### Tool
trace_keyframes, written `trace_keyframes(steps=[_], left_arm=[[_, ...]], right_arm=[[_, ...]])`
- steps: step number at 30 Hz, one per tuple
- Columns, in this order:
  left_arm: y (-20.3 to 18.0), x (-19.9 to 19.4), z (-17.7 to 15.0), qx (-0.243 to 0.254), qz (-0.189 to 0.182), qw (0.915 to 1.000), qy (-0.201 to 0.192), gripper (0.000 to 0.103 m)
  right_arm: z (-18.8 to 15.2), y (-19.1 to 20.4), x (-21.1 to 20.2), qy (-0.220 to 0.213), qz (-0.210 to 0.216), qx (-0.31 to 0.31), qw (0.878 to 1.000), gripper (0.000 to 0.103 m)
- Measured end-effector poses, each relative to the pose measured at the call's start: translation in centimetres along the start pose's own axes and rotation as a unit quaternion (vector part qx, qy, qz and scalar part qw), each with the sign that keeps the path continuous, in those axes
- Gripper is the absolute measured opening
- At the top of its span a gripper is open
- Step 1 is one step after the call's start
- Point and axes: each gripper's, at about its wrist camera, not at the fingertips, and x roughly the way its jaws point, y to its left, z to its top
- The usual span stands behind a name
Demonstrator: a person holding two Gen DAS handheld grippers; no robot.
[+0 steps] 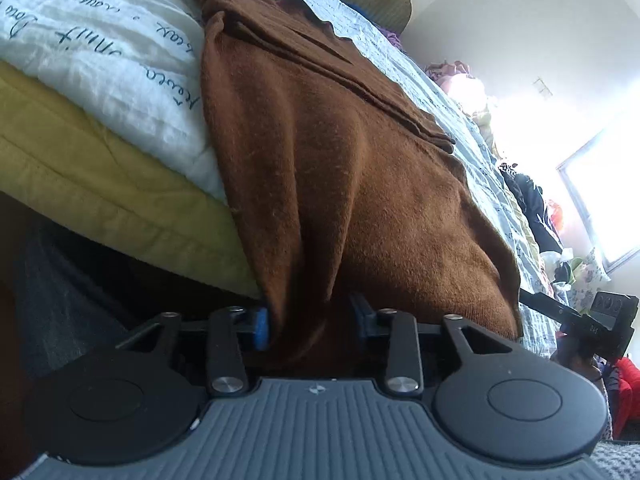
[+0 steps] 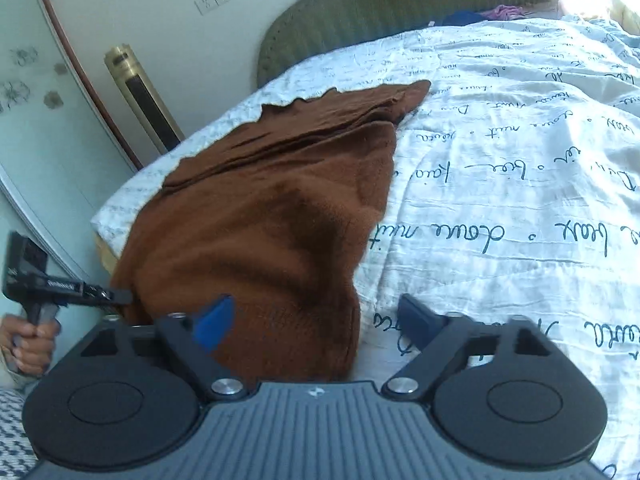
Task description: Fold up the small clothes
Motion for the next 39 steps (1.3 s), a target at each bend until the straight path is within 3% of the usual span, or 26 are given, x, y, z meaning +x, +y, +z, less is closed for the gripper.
trace_keyframes(steps=[2, 10, 11, 13, 16, 20, 22, 23, 24, 25, 27, 30, 35, 39], left_arm=[[0.3, 0.4, -0.6, 0.011, -0.011, 0.9999, 0.005, 0.045], [2.1, 1.5, -2.2, 0.043, 0.003, 0.9991, -0.004, 0.045], [2.2, 1.6, -2.3, 0.046, 0.005, 0.9989, -0.003, 0.041], [2.4, 1.7, -2.6, 0.047, -0.022, 0.9986, 0.009, 0.01], [1.9, 1.3, -3.4, 0.071, -0.026, 0.9972, 0.003, 0.009], [2.4, 1.3, -3.6, 0.058, -0.027, 0.9979, -0.003, 0.01], [2.9, 1.4, -3.7, 0.051, -0.046, 0.9976, 0.0, 0.01], [3.0, 1.5, -3.9, 0.05, -0.053, 0.9973, 0.006, 0.013], [3.1, 1.7, -4.0, 0.049, -0.053, 0.9973, 0.011, 0.034], [3.1, 1.9, -4.2, 0.05, -0.048, 0.9976, 0.009, 0.062], [3.3, 1.9, -4.5, 0.052, -0.042, 0.9977, -0.011, 0.076], [4.5, 1.7, -4.4, 0.018, -0.072, 0.997, -0.021, 0.065], [5.9, 0.6, -3.2, -0.012, -0.083, 0.9952, -0.05, 0.063], [6.0, 0.0, -2.5, -0.013, -0.105, 0.993, -0.053, 0.037]], right_arm=[[-0.2, -0.4, -0.1, 0.006, 0.002, 0.001, 1.0, 0.097], [-1.8, -1.1, -0.5, -0.022, 0.002, -0.009, 1.0, 0.097], [-1.8, -0.7, -0.2, -0.02, -0.003, -0.016, 1.0, 0.097], [-1.9, -0.2, 0.0, -0.016, -0.013, -0.029, 0.999, 0.098], [-1.9, 0.1, 0.1, -0.009, -0.018, -0.037, 0.999, 0.098], [-1.7, -0.8, -0.3, -0.01, 0.018, -0.004, 1.0, 0.098], [-1.6, -1.1, -0.6, -0.012, 0.034, 0.007, 0.999, 0.098], [-1.5, -1.3, -0.7, -0.014, 0.039, 0.012, 0.999, 0.098], [-1.5, -1.6, -0.7, -0.014, 0.045, 0.019, 0.999, 0.098], [-1.4, -1.8, -0.7, -0.011, 0.052, 0.024, 0.998, 0.098], [-0.8, -2.1, -0.6, -0.009, 0.057, 0.027, 0.998, 0.097], [0.5, -3.3, -0.2, -0.014, 0.064, 0.046, 0.997, 0.097], [4.2, -6.3, 2.8, 0.0, 0.09, 0.109, 0.99, 0.097], [6.6, -8.3, 6.1, 0.036, 0.112, 0.163, 0.98, 0.097]])
